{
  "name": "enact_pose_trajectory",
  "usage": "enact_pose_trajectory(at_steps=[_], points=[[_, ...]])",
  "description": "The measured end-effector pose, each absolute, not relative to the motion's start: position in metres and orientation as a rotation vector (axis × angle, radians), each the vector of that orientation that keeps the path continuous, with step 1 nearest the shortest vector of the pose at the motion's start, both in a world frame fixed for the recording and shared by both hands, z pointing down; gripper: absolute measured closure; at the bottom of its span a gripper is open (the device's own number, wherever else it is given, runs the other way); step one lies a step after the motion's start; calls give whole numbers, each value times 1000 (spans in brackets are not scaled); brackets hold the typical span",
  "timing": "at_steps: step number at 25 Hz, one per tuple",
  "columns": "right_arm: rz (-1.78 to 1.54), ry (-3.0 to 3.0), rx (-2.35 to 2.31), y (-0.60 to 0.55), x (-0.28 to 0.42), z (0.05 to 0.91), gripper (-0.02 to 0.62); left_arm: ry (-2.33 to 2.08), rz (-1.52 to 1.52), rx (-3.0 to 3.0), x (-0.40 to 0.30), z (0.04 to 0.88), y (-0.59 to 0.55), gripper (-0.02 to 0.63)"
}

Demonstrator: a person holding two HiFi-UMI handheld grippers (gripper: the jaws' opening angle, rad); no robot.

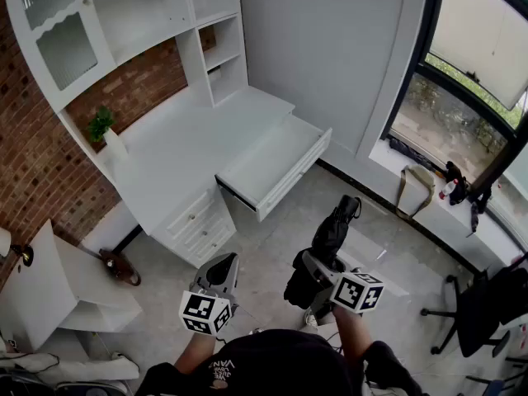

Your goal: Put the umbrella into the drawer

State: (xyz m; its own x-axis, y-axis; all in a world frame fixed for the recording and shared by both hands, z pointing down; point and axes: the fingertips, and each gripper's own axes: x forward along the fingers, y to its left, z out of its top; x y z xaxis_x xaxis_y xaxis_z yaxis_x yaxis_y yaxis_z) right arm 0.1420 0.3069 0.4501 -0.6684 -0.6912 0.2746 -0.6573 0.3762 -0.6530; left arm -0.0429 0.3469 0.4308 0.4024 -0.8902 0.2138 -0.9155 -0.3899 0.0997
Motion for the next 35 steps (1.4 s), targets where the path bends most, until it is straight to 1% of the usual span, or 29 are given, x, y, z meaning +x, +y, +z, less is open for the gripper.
enact_pose_trajectory(at_steps=[10,17,23,35], points=[[-1188,2524,-1288,322,107,452,354,-1544,174,2513,-70,433,354,600],[-1238,2510,-1304,304,98,462,354,-1503,177,2513,-74,445,337,600],[-1264,2540,-1278,254,97,470,354,-1515,186,2501,-71,450,288,600],[-1328,2636,-1178,120,115,479,354,-1587,176,2471,-37,445,158,600]])
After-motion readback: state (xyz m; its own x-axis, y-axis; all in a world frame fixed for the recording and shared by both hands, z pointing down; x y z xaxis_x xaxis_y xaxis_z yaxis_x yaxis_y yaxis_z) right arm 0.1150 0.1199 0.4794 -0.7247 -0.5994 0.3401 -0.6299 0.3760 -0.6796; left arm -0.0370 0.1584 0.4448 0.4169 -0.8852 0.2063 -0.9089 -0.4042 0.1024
